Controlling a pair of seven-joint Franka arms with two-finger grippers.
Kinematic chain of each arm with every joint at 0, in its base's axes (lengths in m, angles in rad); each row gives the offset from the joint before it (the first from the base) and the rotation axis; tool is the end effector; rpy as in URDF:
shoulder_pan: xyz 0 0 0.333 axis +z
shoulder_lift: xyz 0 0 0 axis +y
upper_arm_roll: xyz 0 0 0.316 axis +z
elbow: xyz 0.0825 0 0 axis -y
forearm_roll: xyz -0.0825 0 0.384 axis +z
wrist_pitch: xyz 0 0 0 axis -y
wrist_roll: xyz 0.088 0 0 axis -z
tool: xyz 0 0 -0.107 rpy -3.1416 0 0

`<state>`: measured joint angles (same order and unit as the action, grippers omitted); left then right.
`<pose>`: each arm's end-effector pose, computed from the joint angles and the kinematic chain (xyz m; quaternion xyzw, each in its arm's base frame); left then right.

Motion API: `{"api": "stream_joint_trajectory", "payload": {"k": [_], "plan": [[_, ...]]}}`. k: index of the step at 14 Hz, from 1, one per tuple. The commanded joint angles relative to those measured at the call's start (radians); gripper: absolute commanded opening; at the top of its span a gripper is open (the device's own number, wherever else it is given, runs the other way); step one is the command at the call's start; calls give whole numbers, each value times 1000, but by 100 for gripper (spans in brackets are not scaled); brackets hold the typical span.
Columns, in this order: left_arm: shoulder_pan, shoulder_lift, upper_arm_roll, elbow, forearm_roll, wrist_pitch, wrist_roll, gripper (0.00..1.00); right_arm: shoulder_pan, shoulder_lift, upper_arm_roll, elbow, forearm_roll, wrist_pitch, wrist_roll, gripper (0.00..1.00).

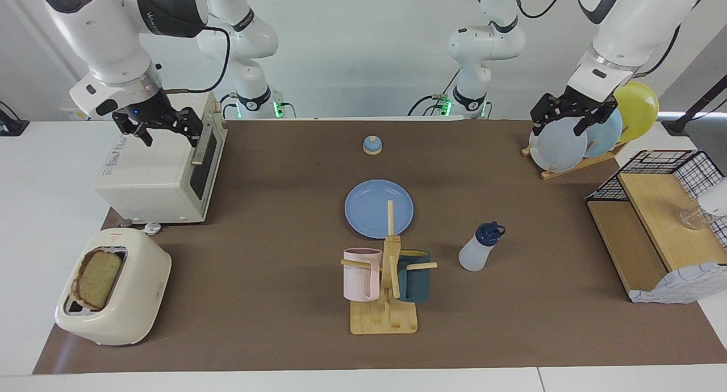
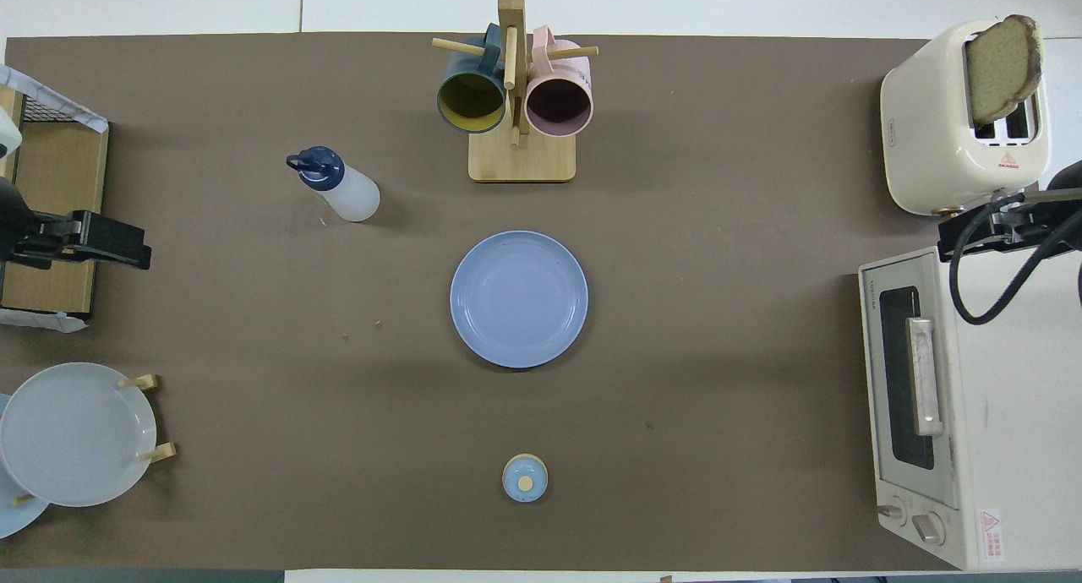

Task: Put bread on plate and add seasoning
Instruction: 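Move the left gripper toward the white bottle with the blue cap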

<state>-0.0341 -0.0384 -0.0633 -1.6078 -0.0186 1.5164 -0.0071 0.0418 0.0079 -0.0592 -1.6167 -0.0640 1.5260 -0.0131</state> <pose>0.5336 -0.0549 0.6234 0.9986 -0.0453 -0.0269 0.0067 0.5497 -0.0165 0.5952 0.9983 -0.0020 -0.0497 0.0315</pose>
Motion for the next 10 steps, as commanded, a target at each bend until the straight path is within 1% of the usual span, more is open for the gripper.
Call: {"api": "stream_joint_trajectory", "payload": {"k": [1, 4, 7, 10], "plan": [[5, -23, -3, -24, 11, -2, -8, 100, -17, -22, 6, -28, 26, 20, -16, 100], [5, -23, 0, -24, 11, 2, -7, 100, -17, -22, 6, -28, 26, 22, -16, 100], [-1, -26, 0, -24, 17, -21, -8, 100, -17, -22, 6, -28, 26, 20, -16, 100], [-7, -40, -3, -50, 16, -13, -10, 100, -17, -22, 6, -28, 26, 20, -16, 100]]}}
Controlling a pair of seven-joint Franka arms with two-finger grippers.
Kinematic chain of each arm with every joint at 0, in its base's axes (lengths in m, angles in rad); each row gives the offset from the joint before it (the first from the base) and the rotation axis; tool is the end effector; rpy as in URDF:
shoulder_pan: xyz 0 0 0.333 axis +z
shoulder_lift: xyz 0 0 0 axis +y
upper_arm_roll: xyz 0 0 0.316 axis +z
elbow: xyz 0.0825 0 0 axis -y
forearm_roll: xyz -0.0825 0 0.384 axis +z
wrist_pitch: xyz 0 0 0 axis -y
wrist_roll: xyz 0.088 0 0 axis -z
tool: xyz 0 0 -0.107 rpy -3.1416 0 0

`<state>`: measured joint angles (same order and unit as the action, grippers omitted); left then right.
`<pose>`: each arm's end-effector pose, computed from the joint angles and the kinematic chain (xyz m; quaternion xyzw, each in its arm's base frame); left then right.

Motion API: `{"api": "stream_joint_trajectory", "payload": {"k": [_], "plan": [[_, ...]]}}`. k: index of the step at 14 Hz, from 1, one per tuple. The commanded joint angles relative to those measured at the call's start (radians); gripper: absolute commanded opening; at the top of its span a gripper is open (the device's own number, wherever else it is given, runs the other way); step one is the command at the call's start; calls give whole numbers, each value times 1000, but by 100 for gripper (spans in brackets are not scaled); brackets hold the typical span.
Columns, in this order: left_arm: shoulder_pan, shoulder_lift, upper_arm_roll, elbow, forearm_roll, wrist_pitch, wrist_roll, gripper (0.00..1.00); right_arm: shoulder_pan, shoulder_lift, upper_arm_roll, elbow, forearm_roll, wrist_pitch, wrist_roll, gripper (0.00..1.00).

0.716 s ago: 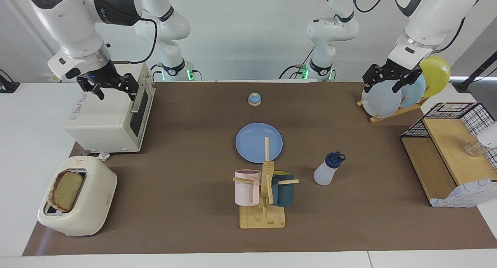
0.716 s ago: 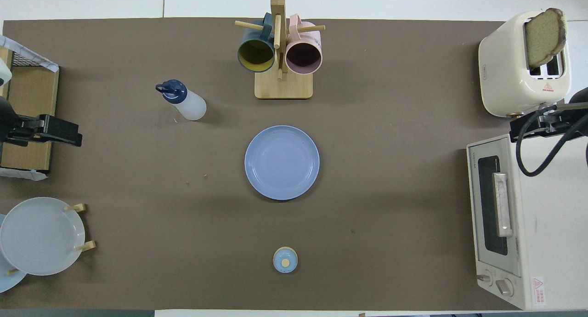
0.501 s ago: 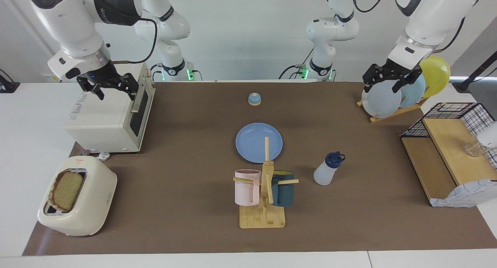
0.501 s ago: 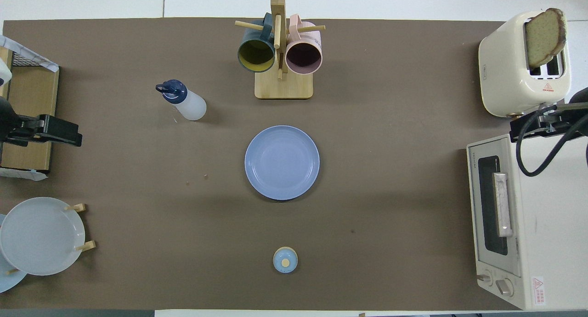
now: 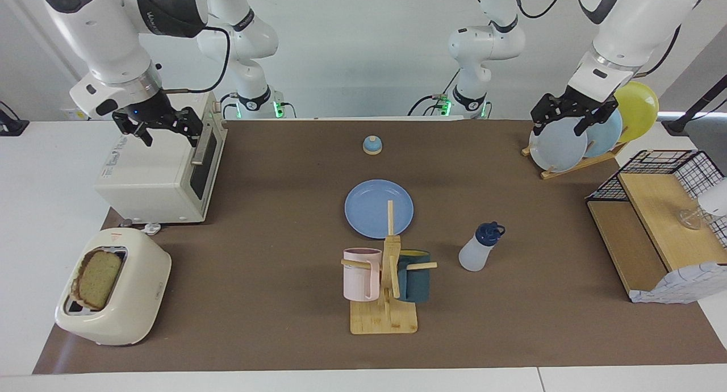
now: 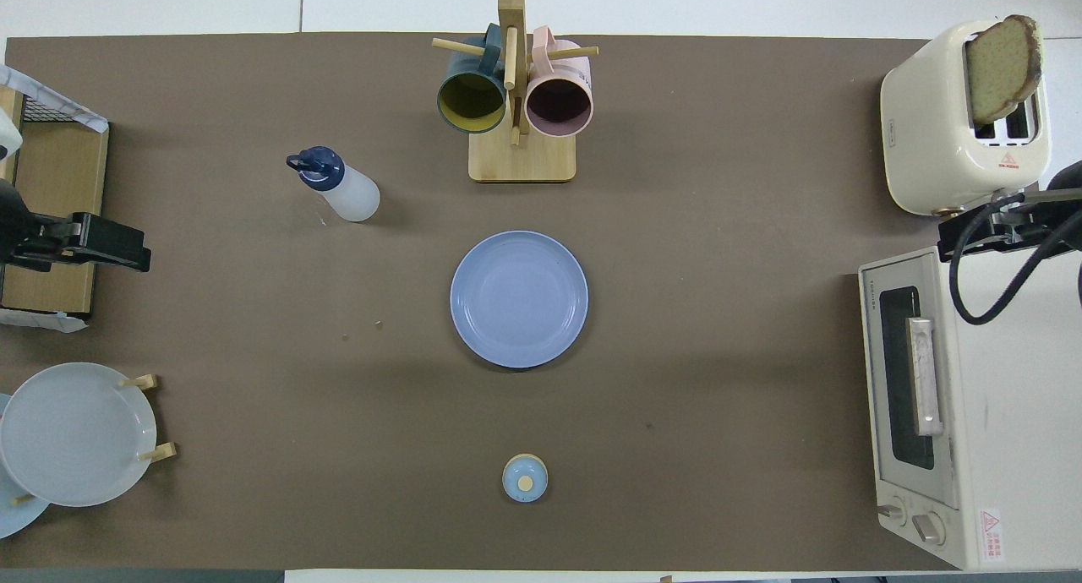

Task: Put bread on plate and add seasoning
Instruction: 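Move the left gripper toward the white bottle with the blue cap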

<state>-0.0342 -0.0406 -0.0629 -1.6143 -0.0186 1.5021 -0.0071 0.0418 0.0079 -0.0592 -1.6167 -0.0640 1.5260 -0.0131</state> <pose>0.5312 -0.0546 0.6204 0.9983 -0.0452 -0.0362 0.0061 0.5497 -0.0165 0.5952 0.9983 -0.0020 -0.0497 0.0315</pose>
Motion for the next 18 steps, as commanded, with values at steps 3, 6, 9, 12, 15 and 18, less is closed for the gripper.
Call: {"api": "stream_joint_trajectory", "payload": {"k": [3, 6, 9, 12, 15, 18], "plan": [[-10, -45, -8, -71, 14, 47, -1, 100, -17, -22, 6, -28, 26, 20, -16, 100], [-32, -71, -9, -139, 6, 142, 1, 100, -17, -22, 6, -28, 26, 20, -16, 100], [-58, -123, -9, -261, 0, 294, -8, 100, -17, -22, 6, -28, 26, 20, -16, 100], [-85, -212, -9, -457, -1, 487, -20, 100, -17, -22, 6, -28, 26, 20, -16, 100], [-113, -268, -9, -617, -1, 686, -66, 100, -17, -22, 6, -28, 26, 20, -16, 100], [-176, -265, -8, -722, 0, 875, -162, 100, -17, -22, 6, -28, 26, 20, -16, 100]]}}
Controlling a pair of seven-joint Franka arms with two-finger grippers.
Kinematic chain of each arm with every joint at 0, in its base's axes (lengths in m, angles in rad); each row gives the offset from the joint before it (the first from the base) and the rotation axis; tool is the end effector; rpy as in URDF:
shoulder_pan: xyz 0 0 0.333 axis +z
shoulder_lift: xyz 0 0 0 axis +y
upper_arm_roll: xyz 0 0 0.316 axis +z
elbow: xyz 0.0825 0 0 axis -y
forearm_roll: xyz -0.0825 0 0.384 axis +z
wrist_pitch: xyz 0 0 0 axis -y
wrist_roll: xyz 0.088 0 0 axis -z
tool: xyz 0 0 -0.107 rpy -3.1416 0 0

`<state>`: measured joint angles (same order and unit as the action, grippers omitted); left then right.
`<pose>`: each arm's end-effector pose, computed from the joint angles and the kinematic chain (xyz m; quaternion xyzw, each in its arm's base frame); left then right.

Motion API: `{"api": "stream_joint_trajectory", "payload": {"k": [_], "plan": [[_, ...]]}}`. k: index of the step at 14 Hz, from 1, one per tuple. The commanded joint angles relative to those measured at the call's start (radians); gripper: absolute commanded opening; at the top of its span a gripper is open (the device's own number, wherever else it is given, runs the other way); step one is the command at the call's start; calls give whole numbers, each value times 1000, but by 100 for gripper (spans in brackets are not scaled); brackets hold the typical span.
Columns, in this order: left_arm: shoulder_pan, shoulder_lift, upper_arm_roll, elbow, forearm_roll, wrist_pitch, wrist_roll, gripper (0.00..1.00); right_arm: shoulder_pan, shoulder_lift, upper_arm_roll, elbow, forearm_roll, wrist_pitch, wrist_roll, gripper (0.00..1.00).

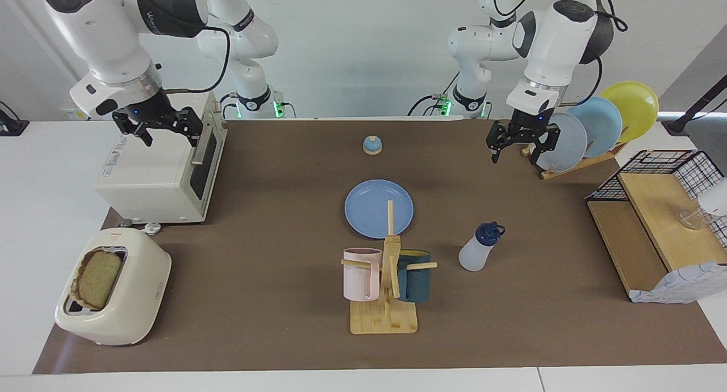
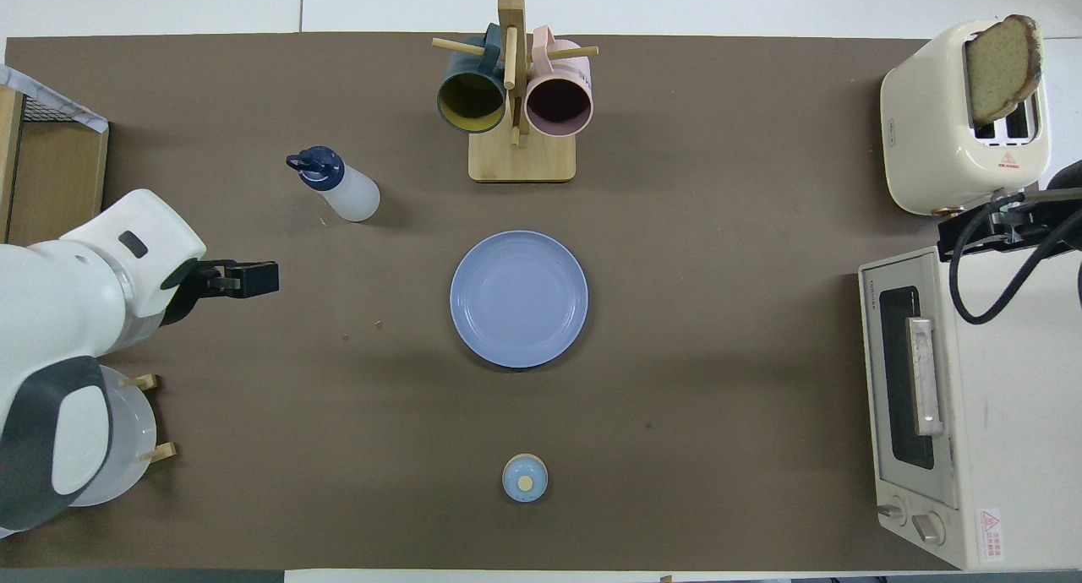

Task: Put bread on plate and add seasoning
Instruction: 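Move the left gripper toward the white bottle with the blue cap, then grasp the white bottle around its body with the left gripper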

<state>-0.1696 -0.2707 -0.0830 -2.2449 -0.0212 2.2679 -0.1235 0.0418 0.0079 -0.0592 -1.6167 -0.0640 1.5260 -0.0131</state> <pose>0.4795 -0.1268 0.5073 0.9876 -0.0584 0.1438 0.0252 0.5497 -0.0165 0.5952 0.9983 -0.0020 -0.0497 0.0315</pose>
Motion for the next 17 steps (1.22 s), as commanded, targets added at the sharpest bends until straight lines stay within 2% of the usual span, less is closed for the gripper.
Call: {"api": "stream_joint_trajectory", "payload": {"k": [1, 5, 7, 9, 12, 14, 17], "plan": [[-47, -39, 9, -140, 3, 171, -45, 100, -17, -22, 6, -28, 26, 20, -16, 100], [-77, -25, 8, -283, 3, 436, -51, 100, -8, -29, 6, -31, 26, 7, -16, 100], [-79, 28, 8, -350, 1, 629, -50, 100, -7, -31, 9, -26, 27, 11, -16, 100], [-83, 94, 8, -352, 1, 734, -50, 100, -26, -26, 6, -14, 29, 37, -34, 100], [-102, 204, 8, -354, 1, 924, -44, 100, -57, -13, 1, -32, 10, 285, -131, 100], [-116, 269, 9, -354, -3, 1022, -44, 100, -100, -11, 2, -90, 10, 452, -244, 100], [-116, 297, 14, -349, -11, 1055, -42, 100, -134, 49, 2, -121, 26, 664, -277, 100]]}}
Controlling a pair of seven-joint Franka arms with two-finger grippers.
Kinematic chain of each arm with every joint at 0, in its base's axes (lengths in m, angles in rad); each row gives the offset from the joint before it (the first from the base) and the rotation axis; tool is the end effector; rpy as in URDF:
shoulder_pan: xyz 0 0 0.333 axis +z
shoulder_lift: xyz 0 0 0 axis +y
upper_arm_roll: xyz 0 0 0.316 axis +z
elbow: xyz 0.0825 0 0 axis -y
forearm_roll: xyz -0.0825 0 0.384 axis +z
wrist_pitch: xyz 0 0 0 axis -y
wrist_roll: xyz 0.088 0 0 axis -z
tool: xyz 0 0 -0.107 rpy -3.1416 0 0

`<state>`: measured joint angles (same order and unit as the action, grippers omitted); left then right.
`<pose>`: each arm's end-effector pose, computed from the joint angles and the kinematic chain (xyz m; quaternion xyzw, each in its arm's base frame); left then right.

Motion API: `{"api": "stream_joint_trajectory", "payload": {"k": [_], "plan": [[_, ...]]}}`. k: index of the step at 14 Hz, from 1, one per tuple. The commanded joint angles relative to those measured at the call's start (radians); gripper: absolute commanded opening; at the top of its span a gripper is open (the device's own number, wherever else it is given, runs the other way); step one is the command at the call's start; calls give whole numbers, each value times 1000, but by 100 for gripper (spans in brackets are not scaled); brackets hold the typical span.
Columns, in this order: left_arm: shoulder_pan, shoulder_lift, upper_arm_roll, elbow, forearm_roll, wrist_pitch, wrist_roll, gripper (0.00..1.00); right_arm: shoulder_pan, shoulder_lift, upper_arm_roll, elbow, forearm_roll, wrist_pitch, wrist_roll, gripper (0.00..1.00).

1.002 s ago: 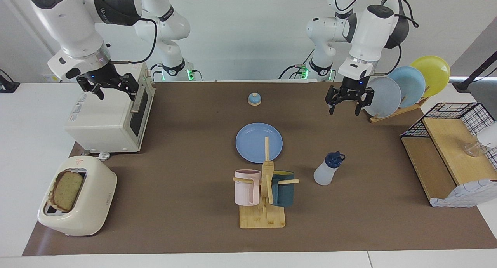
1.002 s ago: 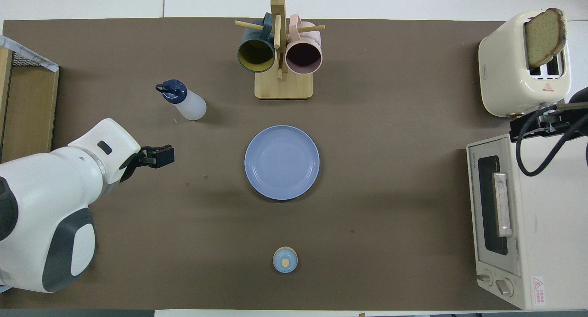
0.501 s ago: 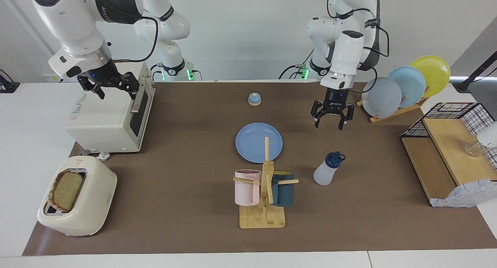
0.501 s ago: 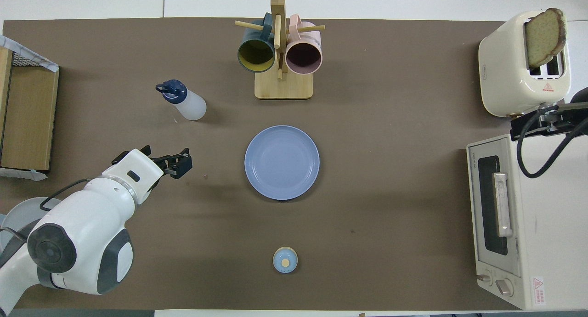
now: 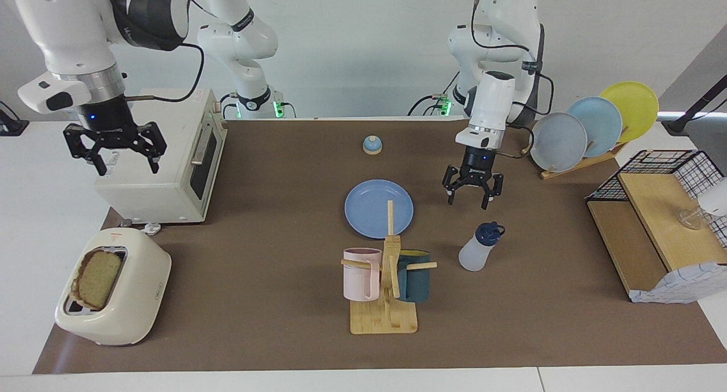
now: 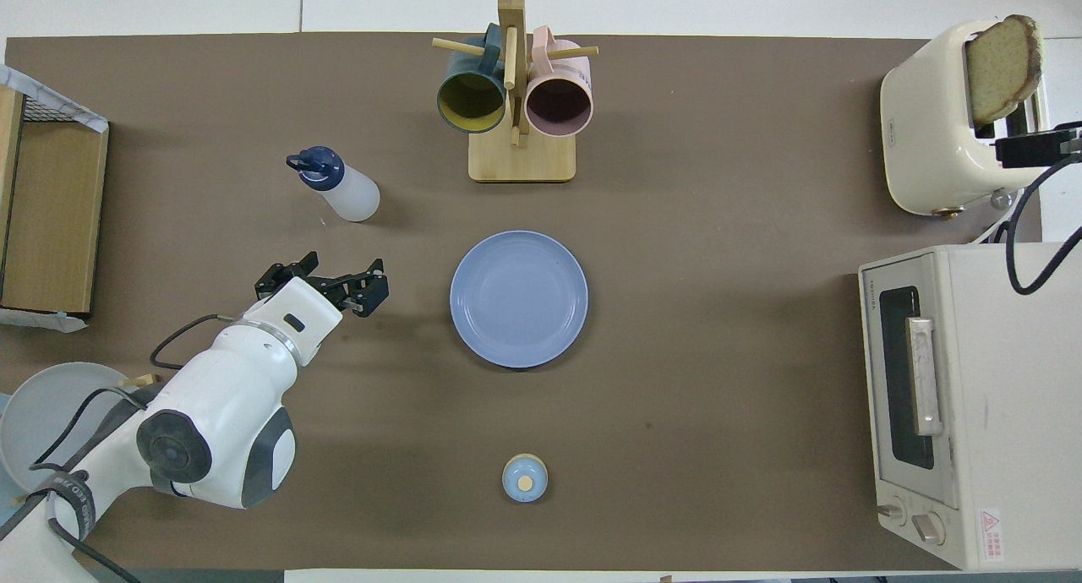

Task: Put bread on plate and add seasoning
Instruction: 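Grasp the white bottle around its body with the left gripper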

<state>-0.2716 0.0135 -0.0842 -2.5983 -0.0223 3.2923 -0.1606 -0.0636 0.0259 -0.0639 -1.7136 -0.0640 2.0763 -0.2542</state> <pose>0.4580 -0.1677 0.3304 0.9392 -0.0808 0.3220 0.0878 0.5962 -0.0793 0.5918 0.9827 0.0731 0.1586 0.0622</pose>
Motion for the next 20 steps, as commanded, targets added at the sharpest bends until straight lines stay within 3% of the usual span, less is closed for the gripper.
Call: {"api": "stream_joint_trajectory", "payload": {"k": [1, 6, 11, 14, 16, 20], "plan": [[-14, 13, 17, 10, -11, 30, -2, 100, -34, 60, 9, -21, 27, 183, -36, 100], [-15, 89, 20, 64, -22, 32, -2, 100, -77, 208, 9, 11, 90, 392, -31, 100], [-17, 134, 24, 128, -22, 27, -2, 100, -114, 244, 10, 35, 92, 413, -24, 100], [-17, 148, 43, 149, -22, 20, 0, 100, -113, 275, 10, 32, 92, 478, -11, 91], [-17, 155, 47, 170, -22, 12, 0, 100, -105, 278, 10, 31, 92, 484, -10, 71], [-44, 198, 76, 237, -22, -19, 1, 100, -104, 282, 16, 32, 87, 490, -8, 58]]}}
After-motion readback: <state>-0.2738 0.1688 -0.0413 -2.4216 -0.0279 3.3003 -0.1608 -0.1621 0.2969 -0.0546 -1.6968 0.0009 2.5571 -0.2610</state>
